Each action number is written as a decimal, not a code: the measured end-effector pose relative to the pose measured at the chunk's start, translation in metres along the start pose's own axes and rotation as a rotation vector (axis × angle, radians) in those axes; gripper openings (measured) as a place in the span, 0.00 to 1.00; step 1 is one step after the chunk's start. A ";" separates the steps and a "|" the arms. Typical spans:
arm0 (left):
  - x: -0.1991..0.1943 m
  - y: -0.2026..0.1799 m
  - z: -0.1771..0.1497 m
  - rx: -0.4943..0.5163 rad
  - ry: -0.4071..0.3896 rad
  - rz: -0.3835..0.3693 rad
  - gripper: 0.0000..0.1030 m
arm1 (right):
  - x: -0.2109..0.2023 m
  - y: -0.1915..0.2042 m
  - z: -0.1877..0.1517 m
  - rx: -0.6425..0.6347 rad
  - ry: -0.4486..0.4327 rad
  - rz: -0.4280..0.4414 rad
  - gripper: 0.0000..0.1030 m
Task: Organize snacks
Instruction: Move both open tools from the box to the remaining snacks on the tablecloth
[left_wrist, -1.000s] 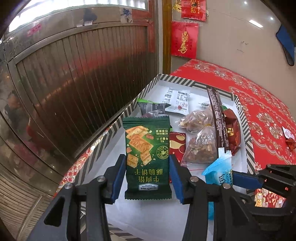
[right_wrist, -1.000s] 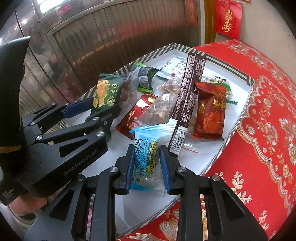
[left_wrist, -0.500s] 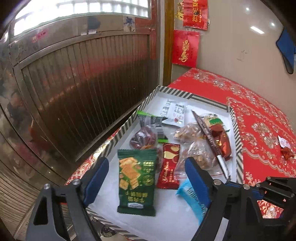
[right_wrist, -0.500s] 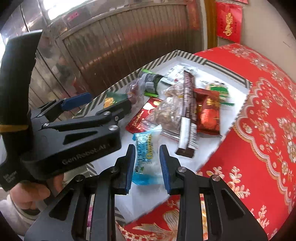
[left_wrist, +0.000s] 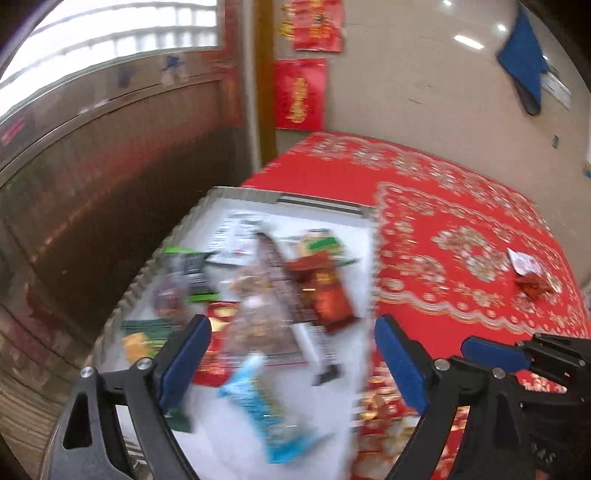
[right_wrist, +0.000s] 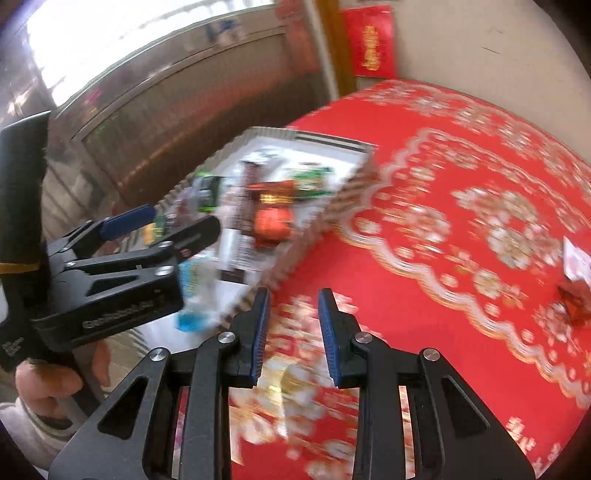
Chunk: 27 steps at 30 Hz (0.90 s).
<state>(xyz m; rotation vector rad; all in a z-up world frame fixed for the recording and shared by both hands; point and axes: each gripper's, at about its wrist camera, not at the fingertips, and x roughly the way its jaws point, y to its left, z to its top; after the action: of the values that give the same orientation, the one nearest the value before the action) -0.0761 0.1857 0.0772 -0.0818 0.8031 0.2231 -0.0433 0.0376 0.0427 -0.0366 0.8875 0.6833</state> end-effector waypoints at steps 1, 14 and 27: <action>0.001 -0.009 0.000 0.014 0.004 -0.014 0.89 | -0.003 -0.010 -0.002 0.018 0.000 -0.012 0.26; 0.017 -0.119 0.019 0.164 0.066 -0.144 0.89 | -0.075 -0.172 -0.015 0.264 -0.096 -0.259 0.26; 0.046 -0.165 0.029 0.213 0.117 -0.152 0.89 | -0.044 -0.246 -0.011 0.446 -0.026 -0.147 0.48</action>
<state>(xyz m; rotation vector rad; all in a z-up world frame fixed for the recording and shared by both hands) 0.0132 0.0370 0.0617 0.0446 0.9283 -0.0120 0.0687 -0.1833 0.0075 0.3023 0.9852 0.3374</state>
